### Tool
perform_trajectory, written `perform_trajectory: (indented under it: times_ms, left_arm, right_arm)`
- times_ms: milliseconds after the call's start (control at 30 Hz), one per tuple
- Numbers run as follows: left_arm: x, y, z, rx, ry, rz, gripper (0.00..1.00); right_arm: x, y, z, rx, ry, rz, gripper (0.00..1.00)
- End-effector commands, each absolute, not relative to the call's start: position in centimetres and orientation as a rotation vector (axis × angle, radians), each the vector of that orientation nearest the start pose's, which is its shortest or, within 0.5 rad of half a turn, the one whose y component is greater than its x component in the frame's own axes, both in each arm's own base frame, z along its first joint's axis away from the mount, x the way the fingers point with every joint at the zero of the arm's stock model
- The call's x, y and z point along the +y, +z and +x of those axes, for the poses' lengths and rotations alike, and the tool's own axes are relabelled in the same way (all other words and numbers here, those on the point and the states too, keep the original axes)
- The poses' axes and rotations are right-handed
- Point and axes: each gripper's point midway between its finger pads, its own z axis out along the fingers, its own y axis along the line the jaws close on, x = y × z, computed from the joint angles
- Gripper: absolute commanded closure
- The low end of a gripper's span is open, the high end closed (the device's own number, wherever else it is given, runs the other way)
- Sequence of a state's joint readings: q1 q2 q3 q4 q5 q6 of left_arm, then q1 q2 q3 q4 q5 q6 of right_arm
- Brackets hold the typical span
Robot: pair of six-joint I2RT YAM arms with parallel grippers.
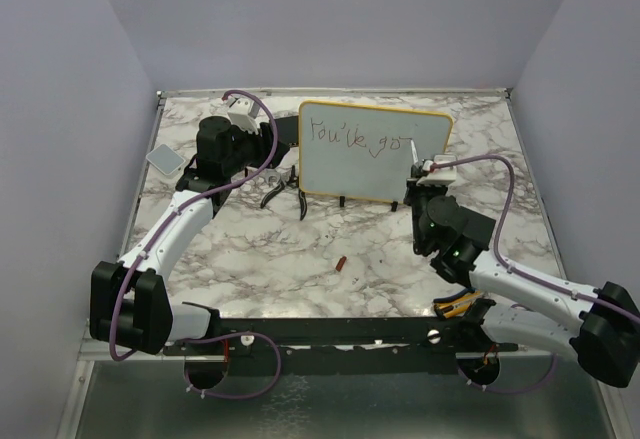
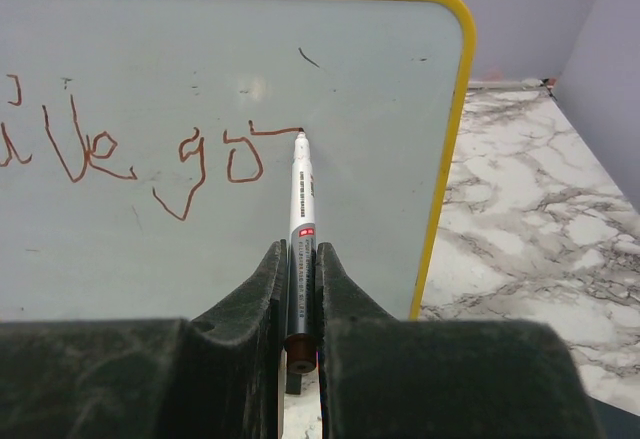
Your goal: Write a sentence on the whiteboard
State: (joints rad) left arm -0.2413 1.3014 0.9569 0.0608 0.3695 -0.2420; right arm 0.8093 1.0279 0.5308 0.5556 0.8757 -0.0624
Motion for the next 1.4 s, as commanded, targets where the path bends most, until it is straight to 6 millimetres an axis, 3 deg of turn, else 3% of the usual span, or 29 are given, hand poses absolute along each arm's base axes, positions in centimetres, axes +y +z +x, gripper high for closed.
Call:
perform_trajectory:
  times_ms: [0, 400, 967, 1367]
  left_arm:
    - [-16.3, 24.5, 38.5, 1.841, -0.648, 0.256, 0.52]
    - [-16.4, 24.5, 38.5, 1.84, -0.651, 0.259, 0.52]
    - [-16.4, 24.5, 38.4, 1.841, -0.652, 0.259, 0.52]
    - [-16.4, 24.5, 38.4, 1.84, -0.652, 0.259, 0.52]
  right_arm:
    - [11.3, 24.4, 31.2, 1.527, -0.133, 0.101, 1.0]
    - [14.1, 26.3, 30.0, 1.456, 0.071, -0.074, 0.99]
    - [13.2, 28.0, 31.7, 1.396, -0.005, -0.032, 0.99]
    - [13.4, 26.3, 32.1, 1.444, -0.006, -0.063, 0.99]
